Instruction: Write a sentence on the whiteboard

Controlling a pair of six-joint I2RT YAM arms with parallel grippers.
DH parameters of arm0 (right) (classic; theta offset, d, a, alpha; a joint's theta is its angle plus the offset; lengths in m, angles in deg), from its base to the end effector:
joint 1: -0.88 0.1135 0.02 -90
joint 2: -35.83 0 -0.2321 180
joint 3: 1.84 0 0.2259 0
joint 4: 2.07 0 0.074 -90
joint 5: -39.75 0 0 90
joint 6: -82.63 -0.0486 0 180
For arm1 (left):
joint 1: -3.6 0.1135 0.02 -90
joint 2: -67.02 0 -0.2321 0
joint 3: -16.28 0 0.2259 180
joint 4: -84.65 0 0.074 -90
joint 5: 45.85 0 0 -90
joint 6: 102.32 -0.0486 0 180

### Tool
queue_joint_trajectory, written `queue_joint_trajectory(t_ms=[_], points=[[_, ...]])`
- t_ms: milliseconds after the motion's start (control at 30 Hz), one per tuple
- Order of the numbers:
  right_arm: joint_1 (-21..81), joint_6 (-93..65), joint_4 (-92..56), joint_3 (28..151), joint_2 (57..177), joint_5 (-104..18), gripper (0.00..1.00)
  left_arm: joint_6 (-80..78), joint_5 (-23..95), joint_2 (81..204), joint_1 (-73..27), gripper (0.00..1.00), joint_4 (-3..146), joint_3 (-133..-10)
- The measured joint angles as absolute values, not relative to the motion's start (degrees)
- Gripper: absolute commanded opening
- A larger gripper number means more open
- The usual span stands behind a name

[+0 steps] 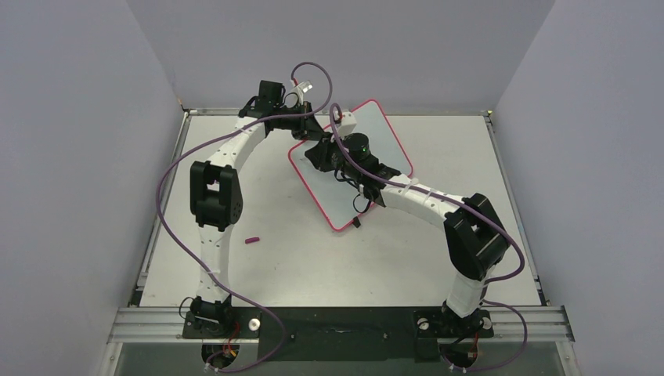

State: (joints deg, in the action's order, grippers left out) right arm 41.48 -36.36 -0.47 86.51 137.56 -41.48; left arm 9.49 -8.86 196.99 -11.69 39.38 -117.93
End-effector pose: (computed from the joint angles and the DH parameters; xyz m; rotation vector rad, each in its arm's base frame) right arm 0.3038 0.2701 0.2636 -0.3076 1.8638 0.9933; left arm 0.4453 -0.1620 0.2403 0.3821 2.2750 -1.3895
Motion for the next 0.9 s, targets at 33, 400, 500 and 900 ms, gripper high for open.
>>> queue_joint_trajectory(t_ms=[33,400,500,900], points=[[41.5,-36.4,-0.5,86.5,137.6,-41.5,0.00,9.5,-8.9,197.0,-11.7,0.00,39.4,-117.9],[41.8,-36.3,0.4,85.5,137.5,-42.3,0.00,9.2,-8.9,197.0,-11.7,0.00,39.4,-117.8],[41.8,-36.3,0.7,84.2,136.9,-42.7,0.00,9.0,-8.9,197.0,-11.7,0.00,39.4,-117.8],[41.9,-36.3,0.5,83.5,136.4,-44.3,0.00,8.4,-8.9,196.6,-11.7,0.00,39.8,-117.1]])
